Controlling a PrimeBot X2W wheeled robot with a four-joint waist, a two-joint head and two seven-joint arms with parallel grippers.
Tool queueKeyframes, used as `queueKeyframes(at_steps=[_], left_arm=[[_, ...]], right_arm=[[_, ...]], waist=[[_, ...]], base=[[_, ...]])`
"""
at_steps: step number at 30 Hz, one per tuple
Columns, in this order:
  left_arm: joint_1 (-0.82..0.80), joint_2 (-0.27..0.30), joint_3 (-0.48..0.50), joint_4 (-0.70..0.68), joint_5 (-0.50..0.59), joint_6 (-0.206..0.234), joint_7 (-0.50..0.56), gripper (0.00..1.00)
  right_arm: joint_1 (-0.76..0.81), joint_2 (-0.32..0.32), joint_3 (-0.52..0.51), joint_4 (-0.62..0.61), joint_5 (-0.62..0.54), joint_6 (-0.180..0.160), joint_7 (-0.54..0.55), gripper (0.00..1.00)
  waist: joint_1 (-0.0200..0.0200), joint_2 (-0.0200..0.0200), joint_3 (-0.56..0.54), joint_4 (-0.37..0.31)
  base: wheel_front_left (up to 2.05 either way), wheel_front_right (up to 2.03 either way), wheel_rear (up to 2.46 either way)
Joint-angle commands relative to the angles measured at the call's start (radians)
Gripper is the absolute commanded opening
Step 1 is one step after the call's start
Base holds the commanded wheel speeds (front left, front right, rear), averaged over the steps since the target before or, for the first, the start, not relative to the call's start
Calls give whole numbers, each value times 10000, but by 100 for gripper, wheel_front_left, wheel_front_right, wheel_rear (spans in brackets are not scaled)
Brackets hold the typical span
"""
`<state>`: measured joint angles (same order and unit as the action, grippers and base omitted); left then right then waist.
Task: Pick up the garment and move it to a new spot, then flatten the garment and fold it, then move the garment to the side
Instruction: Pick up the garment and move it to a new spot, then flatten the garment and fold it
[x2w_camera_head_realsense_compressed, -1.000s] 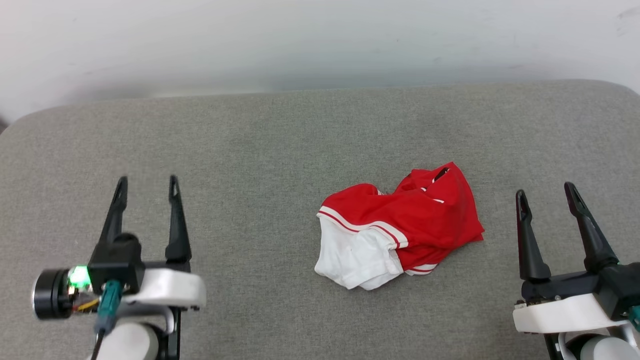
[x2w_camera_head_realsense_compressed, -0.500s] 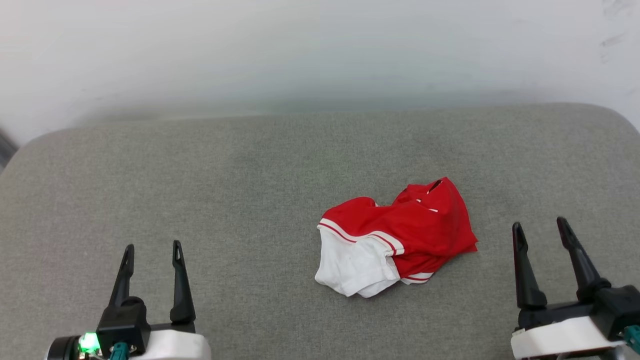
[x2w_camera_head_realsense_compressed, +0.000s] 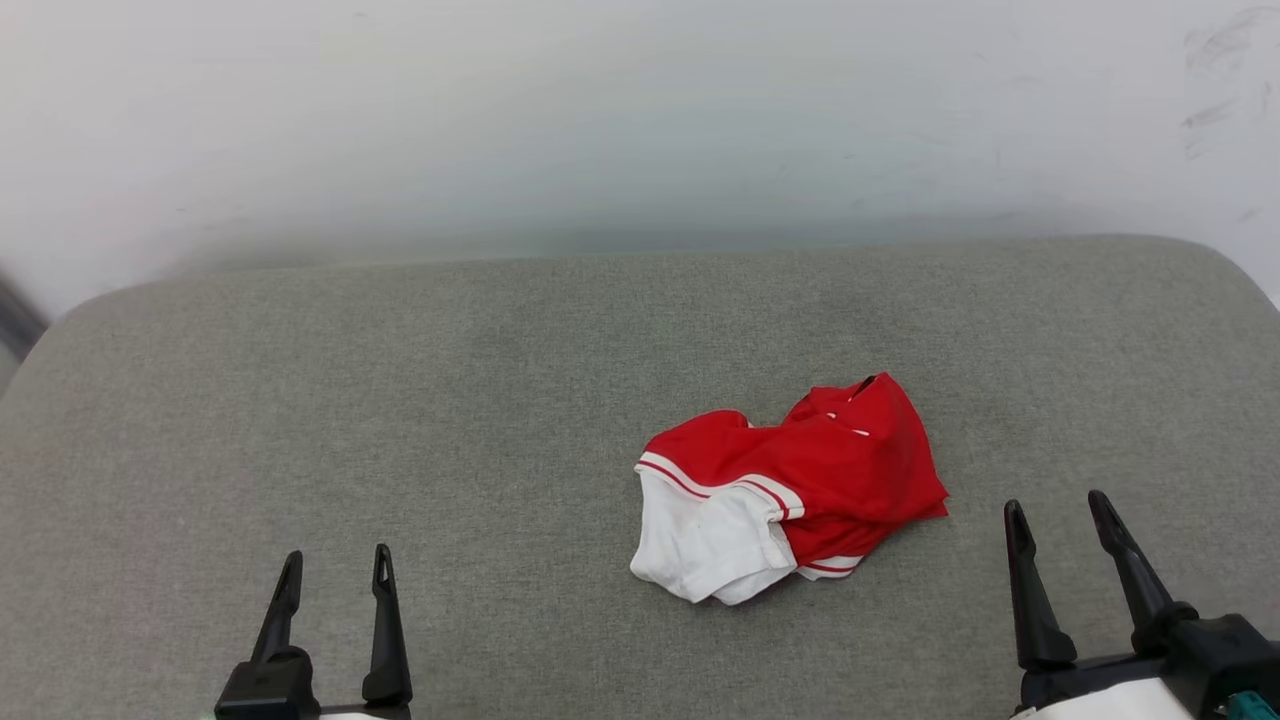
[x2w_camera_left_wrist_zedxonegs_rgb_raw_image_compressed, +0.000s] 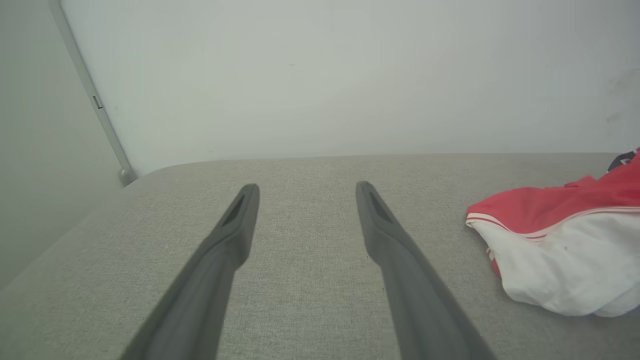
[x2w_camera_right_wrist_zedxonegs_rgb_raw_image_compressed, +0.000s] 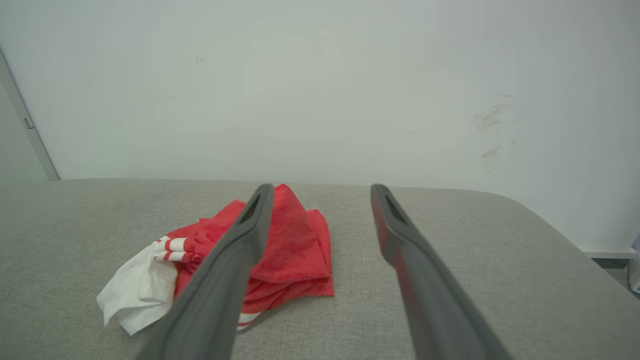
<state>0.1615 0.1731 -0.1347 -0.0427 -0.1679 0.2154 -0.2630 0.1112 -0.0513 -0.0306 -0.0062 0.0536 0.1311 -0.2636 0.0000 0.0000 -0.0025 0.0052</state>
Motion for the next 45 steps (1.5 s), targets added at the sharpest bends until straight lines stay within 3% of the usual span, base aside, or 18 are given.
queueKeyframes(at_steps=[1, 18, 23, 30, 36, 41, 45], left_arm=[[129, -99, 96, 23, 93, -117, -26, 100], [21, -720, 828, 160, 812, -978, -26, 100], [-949, -465, 976, 95, 919, -1405, -26, 100], [-3132, 307, 856, 363, 894, -2439, 21, 100], [-4973, 924, 167, 671, 602, -3198, 1409, 100], [-5896, 1310, -672, 774, -177, -3411, 2851, 100], [-6723, 2055, -2405, 580, -1377, -3439, 4346, 100]], right_arm=[[179, 18, 37, 2, 52, -5, -17, 100], [131, 18, 130, -83, 116, -5, -18, 100], [-37, 18, 159, -194, 28, -7, -18, 100], [-303, 18, 212, -342, -136, -7, -18, 100], [-544, 20, 192, -460, -242, -5, -18, 100], [-673, 18, 162, -499, -334, -7, -17, 100], [-830, 20, 158, -538, -389, -7, -17, 100]], waist=[[0, 0, -11, 13], [0, 0, 2, 10], [0, 0, 94, 37], [0, 0, 429, -23], [0, 0, 818, -196], [0, 0, 1088, -305], [0, 0, 1340, -414]], base=[[0, 0, 0], [0, 0, 0], [0, 0, 0], [0, 0, 0], [0, 0, 0], [0, 0, 0], [0, 0, 0]])
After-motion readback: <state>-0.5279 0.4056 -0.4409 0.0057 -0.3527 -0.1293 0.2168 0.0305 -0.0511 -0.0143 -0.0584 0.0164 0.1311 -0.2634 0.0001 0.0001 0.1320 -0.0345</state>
